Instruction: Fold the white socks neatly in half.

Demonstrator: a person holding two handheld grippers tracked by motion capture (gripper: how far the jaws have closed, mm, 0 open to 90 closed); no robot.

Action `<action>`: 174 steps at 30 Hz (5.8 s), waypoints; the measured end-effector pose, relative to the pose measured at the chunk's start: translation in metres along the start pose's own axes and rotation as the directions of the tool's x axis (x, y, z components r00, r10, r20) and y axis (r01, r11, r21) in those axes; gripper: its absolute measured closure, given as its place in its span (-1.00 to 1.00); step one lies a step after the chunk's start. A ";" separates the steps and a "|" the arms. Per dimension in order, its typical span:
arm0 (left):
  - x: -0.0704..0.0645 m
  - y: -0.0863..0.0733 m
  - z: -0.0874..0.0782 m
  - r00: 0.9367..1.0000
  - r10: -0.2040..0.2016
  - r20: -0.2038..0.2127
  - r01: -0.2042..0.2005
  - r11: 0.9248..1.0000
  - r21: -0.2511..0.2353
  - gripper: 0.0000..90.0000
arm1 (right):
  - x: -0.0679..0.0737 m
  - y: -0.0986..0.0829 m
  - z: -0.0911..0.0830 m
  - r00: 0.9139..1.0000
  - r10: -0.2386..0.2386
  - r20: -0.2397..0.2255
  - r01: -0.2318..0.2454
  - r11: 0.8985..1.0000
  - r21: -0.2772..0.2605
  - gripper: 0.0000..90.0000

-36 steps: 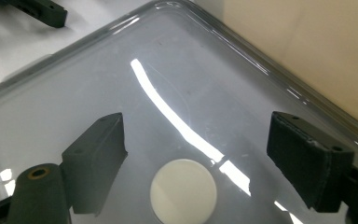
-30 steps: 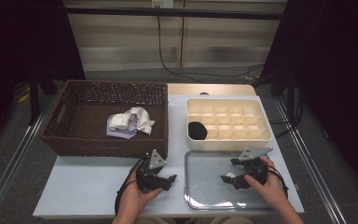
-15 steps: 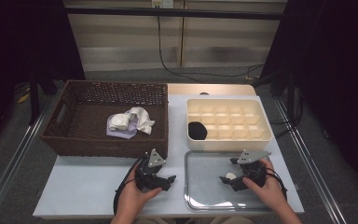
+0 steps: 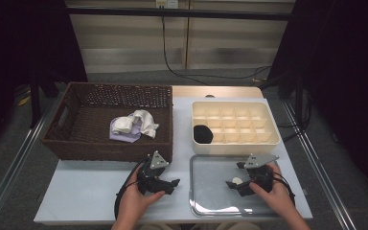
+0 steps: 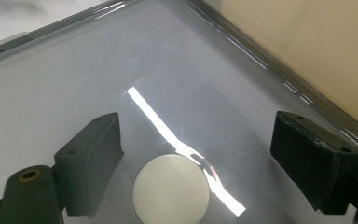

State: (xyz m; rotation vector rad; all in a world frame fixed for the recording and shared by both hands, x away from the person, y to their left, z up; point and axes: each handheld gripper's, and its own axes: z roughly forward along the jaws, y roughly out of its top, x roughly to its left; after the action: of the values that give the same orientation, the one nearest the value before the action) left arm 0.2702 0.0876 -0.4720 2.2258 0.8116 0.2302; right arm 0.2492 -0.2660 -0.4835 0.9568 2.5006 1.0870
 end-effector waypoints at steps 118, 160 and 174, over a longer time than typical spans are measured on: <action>0.117 0.091 -0.075 0.985 -0.136 -0.103 0.139 0.990 0.031 -0.46 | 0.001 0.000 0.000 1.000 0.001 0.005 -0.001 1.000 -0.002 -0.64; 0.189 0.086 -0.050 0.914 -0.327 -0.239 0.361 0.926 0.113 -0.40 | 0.001 0.000 0.000 1.000 0.001 0.004 -0.001 1.000 -0.002 -0.64; 0.205 0.087 -0.039 0.900 -0.324 -0.290 0.382 0.909 0.168 -0.37 | 0.001 0.000 0.000 1.000 0.001 0.003 -0.001 1.000 -0.001 -0.64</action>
State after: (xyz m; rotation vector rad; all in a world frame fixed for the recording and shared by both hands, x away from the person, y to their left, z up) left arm 0.4581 0.1911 -0.3997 2.2256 1.4313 0.2630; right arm 0.2485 -0.2659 -0.4837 0.9593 2.4970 1.0870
